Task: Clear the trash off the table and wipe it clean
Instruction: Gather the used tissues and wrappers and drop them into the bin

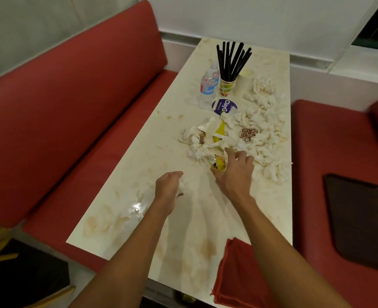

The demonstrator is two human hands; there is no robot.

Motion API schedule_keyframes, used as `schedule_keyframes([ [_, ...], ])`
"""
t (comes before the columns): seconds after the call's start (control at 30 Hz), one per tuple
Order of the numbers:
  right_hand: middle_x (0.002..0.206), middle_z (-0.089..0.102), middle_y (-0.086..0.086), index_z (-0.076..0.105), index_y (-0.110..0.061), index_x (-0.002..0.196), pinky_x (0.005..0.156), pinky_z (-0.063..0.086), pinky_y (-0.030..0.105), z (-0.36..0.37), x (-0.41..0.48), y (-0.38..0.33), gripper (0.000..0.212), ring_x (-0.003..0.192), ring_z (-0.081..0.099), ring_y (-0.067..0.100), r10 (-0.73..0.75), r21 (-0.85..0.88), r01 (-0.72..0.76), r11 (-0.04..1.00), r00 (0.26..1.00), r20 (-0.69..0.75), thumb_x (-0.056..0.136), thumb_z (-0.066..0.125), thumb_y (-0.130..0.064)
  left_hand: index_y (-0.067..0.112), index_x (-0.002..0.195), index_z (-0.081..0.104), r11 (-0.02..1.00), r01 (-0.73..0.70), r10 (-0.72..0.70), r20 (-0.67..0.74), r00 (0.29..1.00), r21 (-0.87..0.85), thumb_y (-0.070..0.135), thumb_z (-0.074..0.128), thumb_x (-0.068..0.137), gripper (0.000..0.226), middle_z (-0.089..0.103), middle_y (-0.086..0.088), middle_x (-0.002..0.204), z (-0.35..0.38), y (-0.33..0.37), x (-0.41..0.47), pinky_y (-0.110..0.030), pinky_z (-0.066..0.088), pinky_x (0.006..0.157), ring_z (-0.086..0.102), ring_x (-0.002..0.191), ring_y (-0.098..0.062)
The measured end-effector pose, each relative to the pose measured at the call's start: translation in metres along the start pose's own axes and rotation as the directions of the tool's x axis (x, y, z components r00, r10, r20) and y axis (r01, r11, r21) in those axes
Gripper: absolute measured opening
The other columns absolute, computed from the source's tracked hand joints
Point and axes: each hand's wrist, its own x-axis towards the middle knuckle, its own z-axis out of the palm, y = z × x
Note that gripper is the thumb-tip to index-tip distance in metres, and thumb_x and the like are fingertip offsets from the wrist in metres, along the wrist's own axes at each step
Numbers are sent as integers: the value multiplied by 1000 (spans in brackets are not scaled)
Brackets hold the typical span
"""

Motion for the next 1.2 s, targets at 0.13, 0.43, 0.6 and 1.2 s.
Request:
schedule_keyframes([
  [0.13,121,57,9,70,-22,128,97,38,44,4,26,10,48,115,46,33,-30,-209,79,975,974,225,89,75,-50,11,106,74,999,-29,28,49,998,21,21,86,84,27,76,-10,110,3,-2,-3,-27,49,56,70,90,-24],
  [0.43,103,57,-1,82,-23,112,85,44,43,-18,-11,6,19,100,50,21,-23,288,41,957,998,-65,97,74,-31,5,112,69,999,-37,37,83,996,-7,-4,63,91,23,69,-16,94,9,3,-19,-27,54,58,67,73,-24],
  [0.6,94,64,-4,83,-20,104,75,43,24,-44,-41,-16,15,87,60,15,36,518,1,855,997,-61,96,76,-31,2,112,69,990,25,-1,165,986,-142,-3,67,90,22,70,-21,102,14,7,-40,-37,59,71,73,80,-32],
  [1.2,84,65,-8,79,-23,116,63,36,14,-54,-113,-45,29,64,49,1,-173,530,-98,842,882,439,89,82,-34,0,115,67,970,91,-57,152,987,-226,-3,56,102,17,64,-18,94,5,-19,-62,-40,64,61,67,76,-30],
])
